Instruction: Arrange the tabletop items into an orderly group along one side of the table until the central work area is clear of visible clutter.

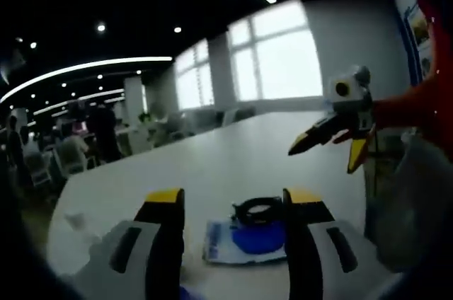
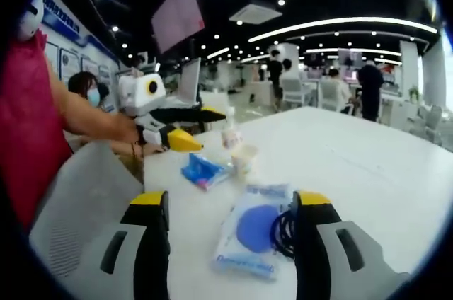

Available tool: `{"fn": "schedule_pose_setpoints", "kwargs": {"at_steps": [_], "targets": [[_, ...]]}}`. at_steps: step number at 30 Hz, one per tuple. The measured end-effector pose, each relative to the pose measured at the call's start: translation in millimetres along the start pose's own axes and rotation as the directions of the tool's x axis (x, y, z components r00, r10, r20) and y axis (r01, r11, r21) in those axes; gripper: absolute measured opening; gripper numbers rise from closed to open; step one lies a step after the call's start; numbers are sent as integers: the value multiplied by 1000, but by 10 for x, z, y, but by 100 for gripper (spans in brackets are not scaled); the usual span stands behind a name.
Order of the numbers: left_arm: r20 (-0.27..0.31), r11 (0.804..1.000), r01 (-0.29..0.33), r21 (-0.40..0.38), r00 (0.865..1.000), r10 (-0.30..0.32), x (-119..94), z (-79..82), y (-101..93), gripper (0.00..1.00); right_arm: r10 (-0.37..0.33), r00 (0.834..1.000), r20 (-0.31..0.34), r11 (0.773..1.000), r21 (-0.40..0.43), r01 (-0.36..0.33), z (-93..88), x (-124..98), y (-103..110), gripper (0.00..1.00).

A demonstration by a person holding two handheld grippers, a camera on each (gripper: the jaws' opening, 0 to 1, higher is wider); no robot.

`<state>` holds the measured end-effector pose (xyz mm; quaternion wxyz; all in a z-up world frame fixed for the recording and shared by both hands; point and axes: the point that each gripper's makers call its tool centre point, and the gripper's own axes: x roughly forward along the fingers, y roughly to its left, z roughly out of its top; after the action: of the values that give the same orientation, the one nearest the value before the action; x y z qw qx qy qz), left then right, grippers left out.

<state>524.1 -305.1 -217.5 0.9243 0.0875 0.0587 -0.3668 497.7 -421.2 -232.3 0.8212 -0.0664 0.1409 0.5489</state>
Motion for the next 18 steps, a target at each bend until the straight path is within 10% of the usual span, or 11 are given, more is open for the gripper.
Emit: {"fn": "schedule_pose_setpoints", "kwargs": {"at_steps": [18], "targets": [[-107, 992, 109, -58, 988, -115, 598, -295, -436, 49, -133, 991, -2, 989, 59, 133, -163, -360, -403, 69]]}}
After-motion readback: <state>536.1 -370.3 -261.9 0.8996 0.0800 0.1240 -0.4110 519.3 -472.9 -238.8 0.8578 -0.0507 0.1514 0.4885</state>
